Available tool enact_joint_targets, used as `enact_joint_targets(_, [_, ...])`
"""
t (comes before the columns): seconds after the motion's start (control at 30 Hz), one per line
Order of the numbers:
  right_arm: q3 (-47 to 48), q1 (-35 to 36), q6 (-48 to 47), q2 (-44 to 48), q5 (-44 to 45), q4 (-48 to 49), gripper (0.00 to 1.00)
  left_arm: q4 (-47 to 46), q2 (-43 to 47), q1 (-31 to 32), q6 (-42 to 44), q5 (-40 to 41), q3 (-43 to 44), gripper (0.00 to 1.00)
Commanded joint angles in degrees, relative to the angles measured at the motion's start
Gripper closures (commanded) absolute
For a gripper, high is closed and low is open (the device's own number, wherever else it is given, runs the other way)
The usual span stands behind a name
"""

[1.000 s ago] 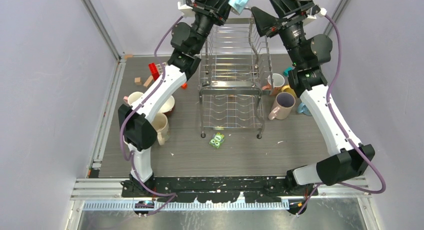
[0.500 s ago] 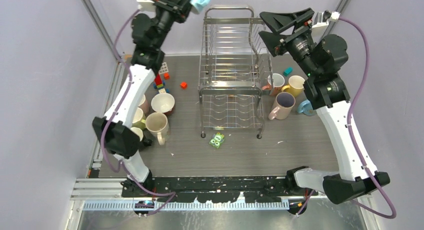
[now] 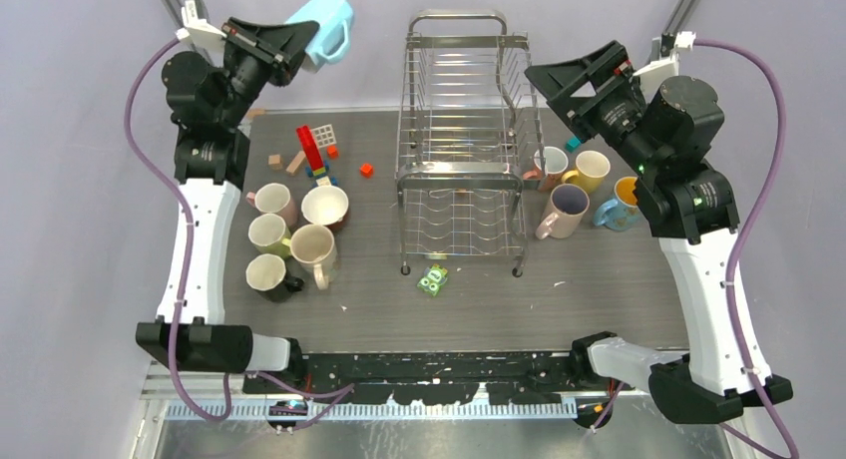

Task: Unload the cups from the dish rack
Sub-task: Place the cup at the center of the board.

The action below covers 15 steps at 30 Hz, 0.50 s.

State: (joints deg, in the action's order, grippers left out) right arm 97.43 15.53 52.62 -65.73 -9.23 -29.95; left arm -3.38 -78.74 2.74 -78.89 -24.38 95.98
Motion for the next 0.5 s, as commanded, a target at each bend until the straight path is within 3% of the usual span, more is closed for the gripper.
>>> enact_joint_targets(0.0, [2.8, -0.2, -6.36, 0.97, 3.36, -6.42, 0.0, 14.57, 4.83, -0.78, 15.85, -2.76, 2.12, 1.0])
enact_joint_targets(0.2, [3.58, -0.19, -9.89, 2.15, 6.92, -11.11, 0.0, 37.06, 6.3, -0.74, 33.2, 2.39, 6.66, 1.0])
enact_joint_targets(0.47, [0.16, -0.2, -12.61, 5.2, 12.33, -13.2, 0.0, 48.89, 7.85, 1.28, 45.23, 4.22, 3.14, 1.0])
